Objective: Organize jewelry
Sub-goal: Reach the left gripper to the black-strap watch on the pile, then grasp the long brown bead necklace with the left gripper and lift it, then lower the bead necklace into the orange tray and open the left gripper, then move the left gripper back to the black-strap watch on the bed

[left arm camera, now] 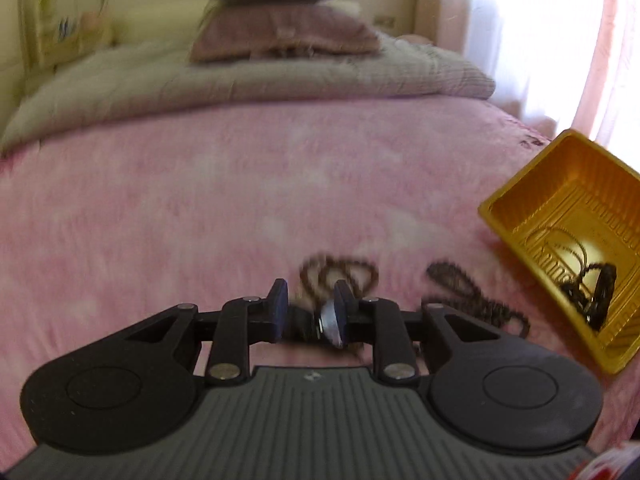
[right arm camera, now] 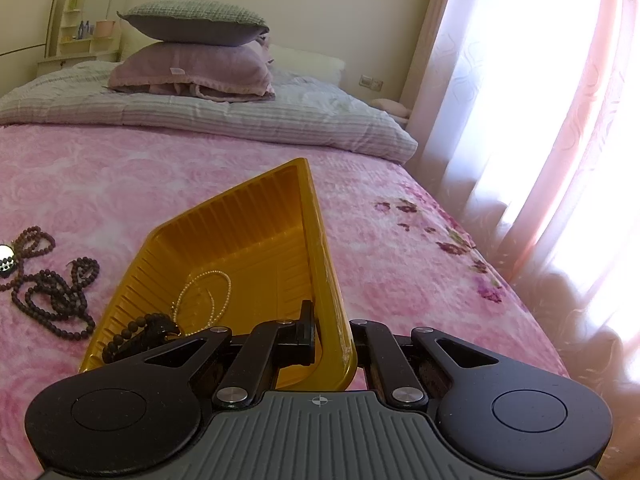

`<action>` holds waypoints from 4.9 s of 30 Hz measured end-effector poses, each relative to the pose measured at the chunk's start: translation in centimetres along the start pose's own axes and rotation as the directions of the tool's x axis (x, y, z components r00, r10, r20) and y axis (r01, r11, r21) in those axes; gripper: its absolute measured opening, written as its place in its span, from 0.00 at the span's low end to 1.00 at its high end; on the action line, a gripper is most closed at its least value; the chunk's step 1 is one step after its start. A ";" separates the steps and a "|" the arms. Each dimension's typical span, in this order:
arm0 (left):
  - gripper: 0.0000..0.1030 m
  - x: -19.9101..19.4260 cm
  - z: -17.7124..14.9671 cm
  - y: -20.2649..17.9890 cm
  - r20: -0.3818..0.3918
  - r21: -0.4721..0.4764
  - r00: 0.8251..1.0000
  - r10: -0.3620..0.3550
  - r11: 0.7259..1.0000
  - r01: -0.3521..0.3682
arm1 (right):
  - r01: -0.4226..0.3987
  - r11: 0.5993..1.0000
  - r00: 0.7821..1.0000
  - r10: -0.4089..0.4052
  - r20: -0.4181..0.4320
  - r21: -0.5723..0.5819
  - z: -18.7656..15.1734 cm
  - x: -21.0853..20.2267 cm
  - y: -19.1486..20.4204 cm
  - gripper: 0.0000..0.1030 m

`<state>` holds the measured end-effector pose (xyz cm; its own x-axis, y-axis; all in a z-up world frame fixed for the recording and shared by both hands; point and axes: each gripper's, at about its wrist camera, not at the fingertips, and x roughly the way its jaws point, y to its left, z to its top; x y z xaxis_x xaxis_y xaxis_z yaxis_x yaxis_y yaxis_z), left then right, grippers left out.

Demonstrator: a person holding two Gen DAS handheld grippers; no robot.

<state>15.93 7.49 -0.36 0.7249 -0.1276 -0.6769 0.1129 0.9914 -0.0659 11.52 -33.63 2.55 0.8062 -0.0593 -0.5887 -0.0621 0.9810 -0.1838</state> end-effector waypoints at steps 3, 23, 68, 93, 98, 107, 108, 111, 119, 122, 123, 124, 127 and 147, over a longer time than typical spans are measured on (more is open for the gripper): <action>0.22 1.1 -2.2 0.0 -0.048 -0.066 0.999 -0.023 0.998 0.020 | 0.003 1.000 1.000 -0.003 -0.004 -0.003 -0.1 0.0 -0.1 0.05; 0.06 3.9 -4.4 -1.6 -0.061 -0.189 0.997 -0.054 0.981 0.042 | 0.008 1.000 1.000 -0.008 -0.010 -0.007 -0.2 0.3 -0.3 0.06; 0.04 -8.1 12.0 -13.1 0.273 0.164 0.879 -0.391 0.919 0.358 | 0.000 1.000 1.000 0.000 0.000 0.012 -0.3 0.0 -0.2 0.05; 0.04 -1.5 9.5 -23.5 0.036 0.248 0.842 -0.539 0.821 0.515 | -0.007 1.000 1.000 0.007 -0.001 0.030 -0.3 0.2 -0.7 0.05; 0.04 -0.9 9.7 -23.4 0.031 0.235 0.847 -0.530 0.828 0.509 | -0.006 0.999 1.000 0.007 -0.004 0.031 -0.4 0.2 -0.8 0.05; 0.04 -0.2 9.3 -24.0 0.009 0.242 0.849 -0.529 0.824 0.512 | -0.009 1.000 1.000 0.009 -0.006 0.029 -0.4 0.3 -0.9 0.05; 0.04 -0.1 9.3 -24.0 0.004 0.243 0.848 -0.530 0.823 0.513 | -0.011 1.000 1.000 0.011 -0.008 0.030 -0.4 0.3 -0.9 0.05; 0.04 0.2 9.4 -24.0 -0.003 0.243 0.849 -0.529 0.823 0.514 | -0.014 1.000 1.000 0.014 -0.013 0.028 -0.5 0.5 -1.1 0.05; 0.04 0.8 9.4 -24.2 -0.018 0.238 0.847 -0.532 0.820 0.520 | -0.026 0.999 0.999 0.027 -0.021 0.032 -0.6 0.9 -1.5 0.05; 0.05 0.7 9.4 -24.1 -0.015 0.239 0.847 -0.531 0.821 0.519 | -0.030 0.999 0.999 0.031 -0.026 0.039 -0.7 1.0 -1.7 0.05; 0.05 0.6 9.4 -23.8 -0.011 0.240 0.848 -0.530 0.822 0.516 | -0.031 0.999 0.999 0.033 -0.027 0.041 -0.7 1.1 -1.8 0.05; 0.06 0.5 9.5 -23.5 -0.005 0.240 0.851 -0.525 0.826 0.511 | -0.032 0.999 0.999 0.034 -0.029 0.044 -0.7 1.1 -1.9 0.05; 0.07 0.2 9.6 -22.1 0.013 0.226 0.863 -0.505 0.842 0.490 | -0.042 0.998 0.998 0.044 -0.035 0.053 -0.9 1.4 -2.3 0.05; 0.19 -2.5 3.9 -7.4 0.090 0.070 0.981 -0.171 0.984 0.165 | -0.115 0.993 0.989 0.117 -0.088 0.033 -1.9 3.5 -4.1 0.06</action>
<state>15.98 0.36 4.67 0.7534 -0.2975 -0.5865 0.2785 0.9522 -0.1252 13.46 -38.25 -0.22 0.7383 0.0401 -0.6733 -0.1349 0.9868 -0.0892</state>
